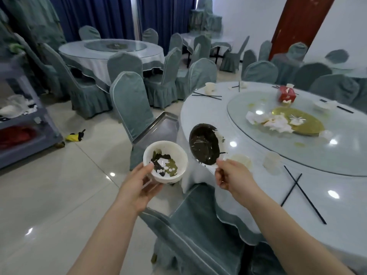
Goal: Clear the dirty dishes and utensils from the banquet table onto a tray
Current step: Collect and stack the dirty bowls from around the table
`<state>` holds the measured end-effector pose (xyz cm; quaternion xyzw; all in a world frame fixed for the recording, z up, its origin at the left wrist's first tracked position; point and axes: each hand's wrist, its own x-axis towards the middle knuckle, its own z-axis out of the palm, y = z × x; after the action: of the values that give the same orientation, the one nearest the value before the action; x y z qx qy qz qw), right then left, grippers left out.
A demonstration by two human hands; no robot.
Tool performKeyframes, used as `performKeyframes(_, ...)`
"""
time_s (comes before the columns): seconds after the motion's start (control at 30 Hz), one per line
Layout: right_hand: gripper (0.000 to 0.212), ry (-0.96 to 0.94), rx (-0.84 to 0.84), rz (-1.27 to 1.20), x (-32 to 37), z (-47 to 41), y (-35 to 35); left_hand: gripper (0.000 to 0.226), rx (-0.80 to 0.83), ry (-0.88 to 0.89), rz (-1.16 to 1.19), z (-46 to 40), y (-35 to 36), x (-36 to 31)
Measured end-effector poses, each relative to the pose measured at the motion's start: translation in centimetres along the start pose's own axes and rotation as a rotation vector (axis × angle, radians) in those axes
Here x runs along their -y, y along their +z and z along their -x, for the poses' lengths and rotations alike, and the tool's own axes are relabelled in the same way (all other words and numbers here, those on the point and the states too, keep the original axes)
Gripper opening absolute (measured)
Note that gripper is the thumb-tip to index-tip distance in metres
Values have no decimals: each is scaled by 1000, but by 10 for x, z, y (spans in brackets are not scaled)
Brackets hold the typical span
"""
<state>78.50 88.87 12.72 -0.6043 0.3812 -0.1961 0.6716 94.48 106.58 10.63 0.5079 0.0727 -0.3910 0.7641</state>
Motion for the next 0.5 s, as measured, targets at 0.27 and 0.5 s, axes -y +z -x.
performKeyframes(0.27,37,-57,83,148,26,-14,85,16,69,-1,-73,-27,-17,-40)
performKeyframes(0.5,30,-63,45,240,16,-74,149,18,140,80,-199,-85,-46,-93)
